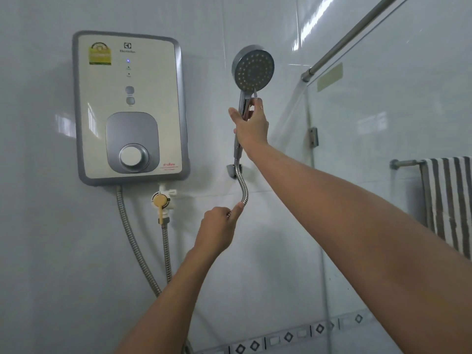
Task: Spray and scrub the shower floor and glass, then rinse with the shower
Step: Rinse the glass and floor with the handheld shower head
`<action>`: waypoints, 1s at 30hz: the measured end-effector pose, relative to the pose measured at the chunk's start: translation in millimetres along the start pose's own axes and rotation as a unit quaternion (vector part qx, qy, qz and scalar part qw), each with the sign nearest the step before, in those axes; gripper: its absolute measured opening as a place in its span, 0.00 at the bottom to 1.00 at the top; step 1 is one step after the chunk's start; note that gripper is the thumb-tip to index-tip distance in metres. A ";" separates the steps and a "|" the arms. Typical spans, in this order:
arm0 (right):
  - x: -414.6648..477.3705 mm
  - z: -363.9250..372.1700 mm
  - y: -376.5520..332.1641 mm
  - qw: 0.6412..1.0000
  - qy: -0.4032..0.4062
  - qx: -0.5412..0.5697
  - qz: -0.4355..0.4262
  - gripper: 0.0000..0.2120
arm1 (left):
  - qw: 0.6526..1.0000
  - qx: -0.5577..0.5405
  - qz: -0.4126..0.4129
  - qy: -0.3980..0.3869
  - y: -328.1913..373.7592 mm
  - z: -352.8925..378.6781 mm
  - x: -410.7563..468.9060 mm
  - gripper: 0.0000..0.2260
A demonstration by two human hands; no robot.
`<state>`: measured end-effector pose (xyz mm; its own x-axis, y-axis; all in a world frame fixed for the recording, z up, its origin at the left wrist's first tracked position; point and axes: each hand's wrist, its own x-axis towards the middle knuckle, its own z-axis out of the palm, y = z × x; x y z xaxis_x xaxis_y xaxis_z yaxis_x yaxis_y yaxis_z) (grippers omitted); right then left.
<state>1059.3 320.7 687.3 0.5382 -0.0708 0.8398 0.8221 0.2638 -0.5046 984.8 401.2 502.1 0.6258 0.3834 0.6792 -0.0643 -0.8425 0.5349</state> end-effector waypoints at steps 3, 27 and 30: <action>-1.6 3.0 8.6 0.999 -0.007 -0.040 -0.019 0.16 | 1.000 0.004 0.002 -0.006 0.5 2.9 1.5 0.29; -89.4 1.7 43.3 0.996 -0.045 -0.052 0.057 0.25 | 0.994 -0.004 -0.038 -0.101 -57.6 43.5 -44.6 0.27; -142.2 -3.6 46.4 0.997 -0.056 -0.015 0.049 0.24 | 0.992 0.019 -0.008 -0.128 -76.6 37.7 -72.2 0.18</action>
<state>1021.6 339.5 543.7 0.5931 0.0616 0.8027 0.7730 0.2351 -0.5892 973.8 423.8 393.1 0.8032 0.2934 0.5184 -0.0260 -0.8522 0.5225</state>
